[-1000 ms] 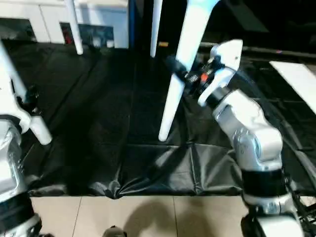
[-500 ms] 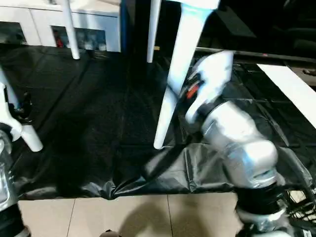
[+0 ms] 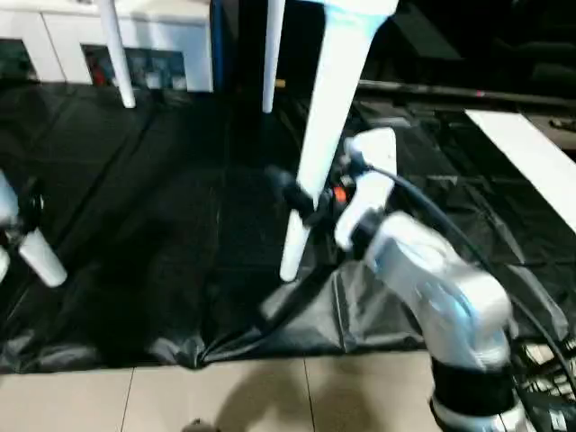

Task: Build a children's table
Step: Flip table

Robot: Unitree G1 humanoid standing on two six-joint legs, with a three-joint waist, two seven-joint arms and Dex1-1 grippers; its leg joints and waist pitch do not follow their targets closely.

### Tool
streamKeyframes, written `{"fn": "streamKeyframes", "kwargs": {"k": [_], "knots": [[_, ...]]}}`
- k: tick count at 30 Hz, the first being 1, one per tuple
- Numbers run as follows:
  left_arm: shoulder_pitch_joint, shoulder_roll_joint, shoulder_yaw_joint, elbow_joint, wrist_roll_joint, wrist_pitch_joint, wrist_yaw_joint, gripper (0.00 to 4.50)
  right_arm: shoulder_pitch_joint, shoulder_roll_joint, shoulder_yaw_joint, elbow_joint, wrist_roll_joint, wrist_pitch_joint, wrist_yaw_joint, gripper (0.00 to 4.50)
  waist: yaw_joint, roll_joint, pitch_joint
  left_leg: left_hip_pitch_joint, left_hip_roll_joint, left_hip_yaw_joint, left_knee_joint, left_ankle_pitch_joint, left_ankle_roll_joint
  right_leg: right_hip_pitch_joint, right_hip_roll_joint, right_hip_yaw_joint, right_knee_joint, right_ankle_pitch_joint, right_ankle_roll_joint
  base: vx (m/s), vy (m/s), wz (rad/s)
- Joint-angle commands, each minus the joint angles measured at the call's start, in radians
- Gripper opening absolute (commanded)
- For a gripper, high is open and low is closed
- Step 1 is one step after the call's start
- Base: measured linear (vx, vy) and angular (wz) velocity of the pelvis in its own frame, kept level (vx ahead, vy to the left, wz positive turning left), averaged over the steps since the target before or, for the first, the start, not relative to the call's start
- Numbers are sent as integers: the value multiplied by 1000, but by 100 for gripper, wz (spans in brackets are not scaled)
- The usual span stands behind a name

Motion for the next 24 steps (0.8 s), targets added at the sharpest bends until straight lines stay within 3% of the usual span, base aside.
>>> {"fn": "streamKeyframes", "kwargs": {"k": [1,4,7,8,9,12,14,15,18,19,20,24], "knots": [[21,-2,25,-40,-25,26,-17,416,15,-9,-22,-52,33,49,-9,423,-3,43,-44,37,5,-5,-81,-350,-125,11,-24,17,-77,-148,-51,0,0,0],[54,6,38,-69,-41,53,-35,435,35,-24,-27,-86,52,81,-4,448,-2,42,-42,40,6,-6,-81,-390,-125,6,-25,19,-83,-209,-44,0,0,0],[112,-11,64,-141,-126,106,-86,445,86,-84,-25,-168,91,144,31,450,2,39,-37,40,5,-8,-81,-423,-122,2,-26,20,-91,-272,-34,0,0,0],[139,-19,54,-161,-156,99,-107,445,107,-112,-16,-188,91,146,47,450,3,33,-37,40,5,-7,-81,-426,-118,2,-26,20,-92,-280,-33,0,0,0],[177,-50,23,-197,-199,103,-125,445,144,-165,5,-211,78,133,78,450,6,35,-35,38,6,-8,-83,-432,-114,2,-28,20,-96,-301,-27,0,0,0],[205,-99,-43,-221,-218,97,-116,445,180,-211,21,-213,52,110,98,450,5,31,-31,34,5,-9,-83,-475,-107,-3,-31,20,-108,-388,-13,0,0,0],[227,-132,-131,-220,-164,37,-77,445,211,-227,27,-186,25,66,110,450,8,35,-30,37,4,-10,-80,-493,-104,-9,-33,22,-116,-423,-5,0,0,0],[234,-150,-178,-213,-121,0,-44,445,226,-238,36,-165,6,43,115,450,5,31,-27,35,6,-15,-82,-529,-100,-7,-35,19,-125,-478,7,0,0,0],[241,-213,-242,-187,-89,-53,14,445,272,-253,51,-116,-23,-26,126,450,-1,32,-29,33,4,-19,-82,-537,-99,-4,-34,16,-126,-495,11,0,0,0],[241,-214,-242,-186,-89,-54,15,445,272,-253,51,-115,-23,-28,126,450,-1,33,-30,33,3,-21,-81,-539,-99,-2,-35,14,-128,-491,7,0,0,0],[257,-251,-271,-145,-69,-134,32,445,305,-247,51,-80,-25,-71,136,450,0,38,-30,35,3,-21,-81,-544,-99,-4,-34,14,-129,-482,4,0,0,0],[299,-263,-334,-68,-9,-264,49,445,325,-233,46,-31,-35,-131,149,450,-7,35,-34,24,2,-25,-86,-532,-83,8,-31,11,-124,-418,-1,0,0,0]]}}
